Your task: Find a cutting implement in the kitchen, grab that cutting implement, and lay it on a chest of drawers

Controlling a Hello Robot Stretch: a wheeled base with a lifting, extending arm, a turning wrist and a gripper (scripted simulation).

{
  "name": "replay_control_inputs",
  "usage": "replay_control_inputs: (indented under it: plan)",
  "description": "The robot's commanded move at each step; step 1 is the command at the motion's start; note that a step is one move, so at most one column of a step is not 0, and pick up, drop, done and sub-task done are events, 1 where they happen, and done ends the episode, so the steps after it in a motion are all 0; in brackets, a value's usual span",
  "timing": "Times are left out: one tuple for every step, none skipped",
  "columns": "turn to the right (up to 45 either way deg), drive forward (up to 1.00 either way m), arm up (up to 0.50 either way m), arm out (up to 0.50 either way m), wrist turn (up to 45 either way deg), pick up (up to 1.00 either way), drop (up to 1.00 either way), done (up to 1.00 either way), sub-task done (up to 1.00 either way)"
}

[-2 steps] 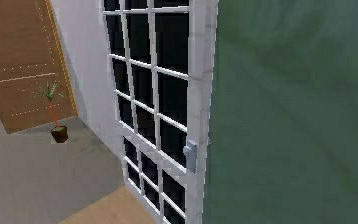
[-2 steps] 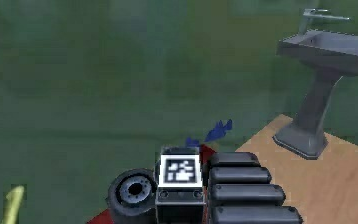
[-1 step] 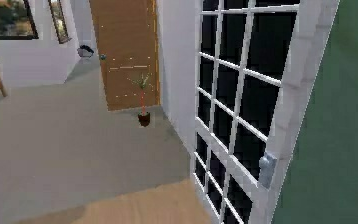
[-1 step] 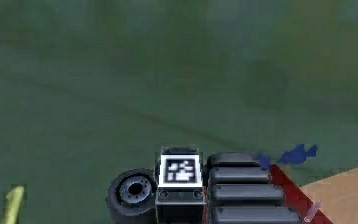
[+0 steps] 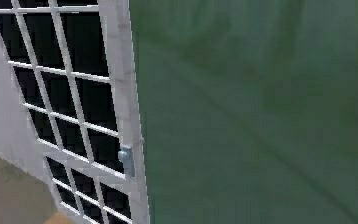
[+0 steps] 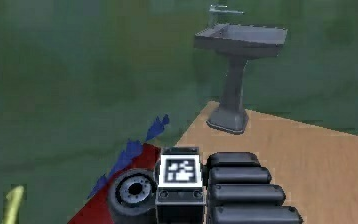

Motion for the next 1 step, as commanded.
replay_control_inputs:
  plan:
    - [45.0, 0.00, 0.00, 0.00, 0.0, 0.00, 0.00, 0.00, 0.00]
